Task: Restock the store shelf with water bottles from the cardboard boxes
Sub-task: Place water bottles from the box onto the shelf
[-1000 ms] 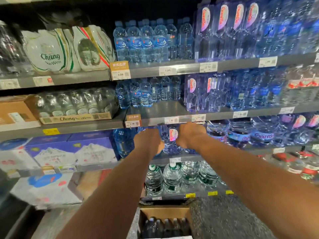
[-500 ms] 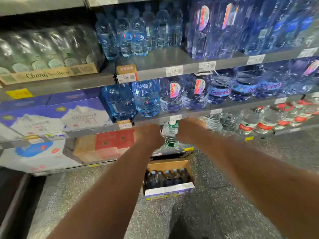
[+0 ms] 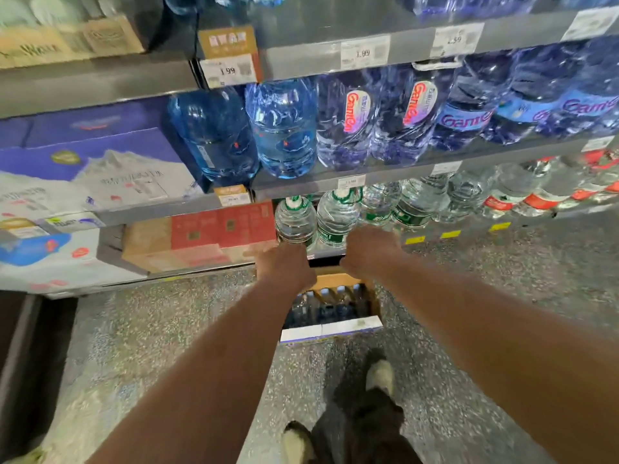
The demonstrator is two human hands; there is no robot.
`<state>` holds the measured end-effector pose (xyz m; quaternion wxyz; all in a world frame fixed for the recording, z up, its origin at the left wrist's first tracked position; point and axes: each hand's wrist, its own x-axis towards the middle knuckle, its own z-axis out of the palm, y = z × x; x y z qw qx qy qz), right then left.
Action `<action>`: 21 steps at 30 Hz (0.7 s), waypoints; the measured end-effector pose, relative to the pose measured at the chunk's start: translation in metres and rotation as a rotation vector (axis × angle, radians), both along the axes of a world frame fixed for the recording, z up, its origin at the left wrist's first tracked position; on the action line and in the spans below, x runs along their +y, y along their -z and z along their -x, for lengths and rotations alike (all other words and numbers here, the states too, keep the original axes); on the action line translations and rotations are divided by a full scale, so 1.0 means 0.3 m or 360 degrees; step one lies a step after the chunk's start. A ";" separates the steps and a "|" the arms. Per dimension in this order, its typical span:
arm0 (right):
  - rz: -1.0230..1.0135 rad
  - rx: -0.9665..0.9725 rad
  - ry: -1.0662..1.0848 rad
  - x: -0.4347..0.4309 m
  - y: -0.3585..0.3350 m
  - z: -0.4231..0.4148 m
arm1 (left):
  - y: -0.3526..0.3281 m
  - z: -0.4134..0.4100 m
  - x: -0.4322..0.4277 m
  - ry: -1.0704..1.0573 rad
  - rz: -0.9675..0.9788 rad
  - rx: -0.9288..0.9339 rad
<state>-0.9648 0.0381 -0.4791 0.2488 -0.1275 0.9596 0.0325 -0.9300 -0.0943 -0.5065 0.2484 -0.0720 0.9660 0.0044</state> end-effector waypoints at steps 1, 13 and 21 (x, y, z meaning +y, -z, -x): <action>-0.0015 -0.0021 -0.0037 -0.001 0.025 0.022 | 0.017 0.017 0.001 -0.0019 -0.0011 -0.0031; -0.0096 -0.0452 -0.0132 0.028 0.390 0.206 | 0.371 0.154 0.027 -0.0288 -0.0139 -0.0218; -0.0059 -0.0510 0.0172 0.007 0.683 0.209 | 0.631 0.183 -0.065 -0.0154 -0.0221 -0.0296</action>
